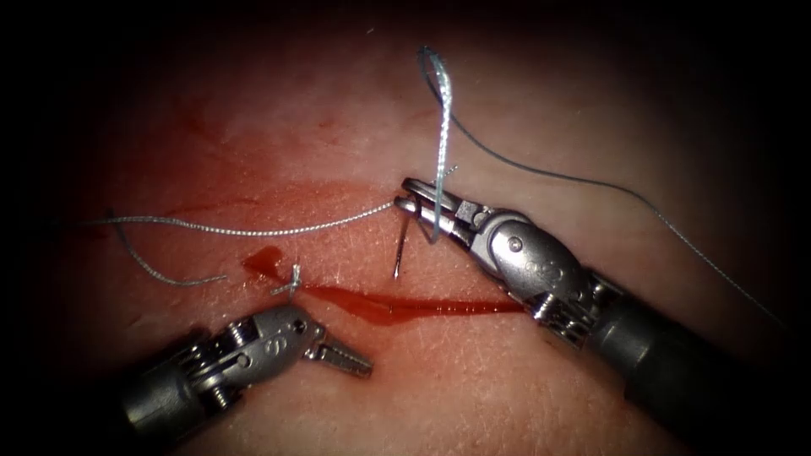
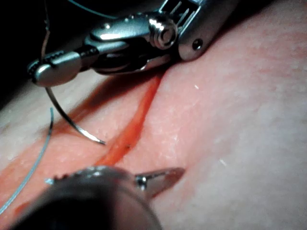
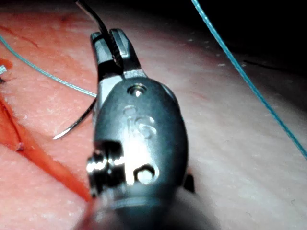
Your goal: Wound Closure
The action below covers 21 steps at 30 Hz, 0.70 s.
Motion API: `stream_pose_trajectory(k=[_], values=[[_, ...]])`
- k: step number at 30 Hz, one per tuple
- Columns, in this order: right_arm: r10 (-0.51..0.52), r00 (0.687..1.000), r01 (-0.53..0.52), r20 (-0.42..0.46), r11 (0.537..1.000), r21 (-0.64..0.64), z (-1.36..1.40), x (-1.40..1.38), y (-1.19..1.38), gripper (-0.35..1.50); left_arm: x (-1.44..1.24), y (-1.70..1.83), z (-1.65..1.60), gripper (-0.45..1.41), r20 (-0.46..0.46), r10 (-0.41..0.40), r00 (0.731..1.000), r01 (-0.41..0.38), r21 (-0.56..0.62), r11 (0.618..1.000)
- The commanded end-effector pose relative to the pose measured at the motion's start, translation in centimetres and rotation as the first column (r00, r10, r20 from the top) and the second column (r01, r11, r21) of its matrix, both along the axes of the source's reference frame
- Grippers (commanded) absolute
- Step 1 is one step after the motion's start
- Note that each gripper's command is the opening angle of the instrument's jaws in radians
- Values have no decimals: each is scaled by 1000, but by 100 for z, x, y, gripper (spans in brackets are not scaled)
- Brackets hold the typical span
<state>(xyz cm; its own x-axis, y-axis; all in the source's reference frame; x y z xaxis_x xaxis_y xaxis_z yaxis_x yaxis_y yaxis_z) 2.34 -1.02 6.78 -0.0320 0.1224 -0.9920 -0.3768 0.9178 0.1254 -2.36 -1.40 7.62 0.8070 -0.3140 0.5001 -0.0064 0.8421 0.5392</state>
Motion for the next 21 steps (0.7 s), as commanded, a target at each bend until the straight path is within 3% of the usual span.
stream_pose_trajectory(k=[1, 10, 13, 21], values=[[7, 1000, -6, -19, 999, 38, 2, 7, 1, -35, -6, 10, -2, -45, 3, -3, 1000, 3, -5, 1000], [62, 997, -57, -36, 992, 115, -2, 4, 11, -35, -6, 7, -1, -45, -1, 3, 1000, -3, -7, 1000], [78, 996, -74, -42, 993, 96, -7, 2, 23, -35, -6, 6, -1, -45, -1, 3, 1000, -3, -8, 1000], [85, 996, -82, -35, 993, 82, -3, 2, 26, -35, -6, 3, -1, -45, -4, 7, 1000, -7, -1, 1000]])
